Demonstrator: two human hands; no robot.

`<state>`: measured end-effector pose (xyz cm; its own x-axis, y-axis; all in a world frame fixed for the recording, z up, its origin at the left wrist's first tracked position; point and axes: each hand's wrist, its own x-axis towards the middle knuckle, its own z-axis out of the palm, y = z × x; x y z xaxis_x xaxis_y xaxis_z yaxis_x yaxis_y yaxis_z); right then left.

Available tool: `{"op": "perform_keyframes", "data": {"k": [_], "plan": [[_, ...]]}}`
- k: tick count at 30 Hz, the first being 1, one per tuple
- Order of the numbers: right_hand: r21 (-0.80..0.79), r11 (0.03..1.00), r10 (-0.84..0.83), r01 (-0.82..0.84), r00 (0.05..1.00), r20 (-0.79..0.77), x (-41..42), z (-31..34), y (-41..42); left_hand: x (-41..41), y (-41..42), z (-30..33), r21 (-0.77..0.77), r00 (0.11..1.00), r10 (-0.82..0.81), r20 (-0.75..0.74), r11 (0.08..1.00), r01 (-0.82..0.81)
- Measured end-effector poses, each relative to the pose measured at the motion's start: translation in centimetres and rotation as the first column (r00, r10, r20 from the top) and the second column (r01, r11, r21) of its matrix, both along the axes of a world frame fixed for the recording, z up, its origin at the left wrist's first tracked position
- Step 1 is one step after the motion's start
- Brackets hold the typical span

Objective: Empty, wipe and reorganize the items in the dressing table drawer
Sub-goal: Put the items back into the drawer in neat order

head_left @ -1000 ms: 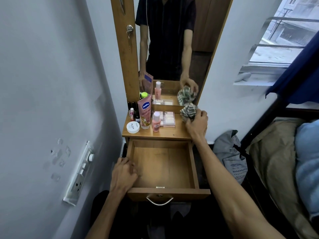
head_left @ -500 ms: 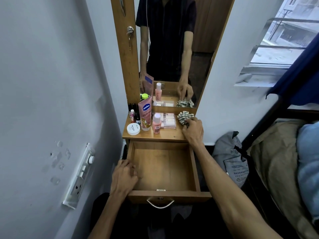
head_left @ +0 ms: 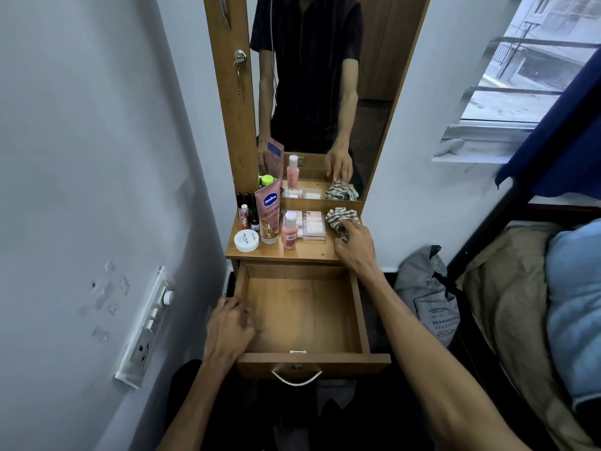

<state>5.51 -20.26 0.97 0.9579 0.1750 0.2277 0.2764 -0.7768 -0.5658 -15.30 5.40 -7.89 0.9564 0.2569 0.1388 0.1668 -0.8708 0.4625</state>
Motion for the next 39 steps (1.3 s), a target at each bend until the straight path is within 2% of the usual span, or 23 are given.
{"op": "perform_keyframes", "data": {"k": [3, 6, 11, 23, 31, 34, 39], "plan": [[0.121, 0.991, -0.068, 0.051, 0.988, 0.137, -1.8, -0.2, 0.1, -0.1, -0.1, 0.3, -0.012, 1.000, 0.004, 0.007, 1.000, -0.004], [0.210, 0.975, -0.117, 0.076, 0.974, 0.195, -4.0, -0.2, 0.2, -0.1, -0.2, 0.6, -0.011, 1.000, 0.003, 0.013, 1.000, -0.003], [0.302, 0.952, -0.097, 0.059, 0.989, 0.112, -9.1, -1.5, -0.4, -0.1, -0.3, 0.9, 0.009, 1.000, 0.004, 0.014, 1.000, -0.004], [0.210, 0.977, -0.028, 0.047, 0.995, -0.094, -17.4, -6.8, -1.8, -0.7, -0.4, 1.2, -0.044, 1.000, 0.013, -0.007, 0.999, -0.013], [-0.051, 0.997, 0.052, -0.061, 0.987, -0.154, -19.9, -7.2, -2.6, -1.6, -0.5, 1.3, -0.218, 0.995, 0.100, -0.003, 0.971, -0.099], [-0.063, 0.995, 0.060, -0.072, 0.983, -0.173, -19.9, -7.0, -2.7, -3.1, -1.1, 1.2, -0.274, 0.989, 0.141, 0.045, 0.954, -0.123], [-0.040, 0.987, 0.143, -0.157, 0.961, -0.237, -20.6, -6.4, -2.9, -5.2, -1.3, 1.0, -0.251, 0.995, 0.094, 0.039, 0.965, -0.081]]}}
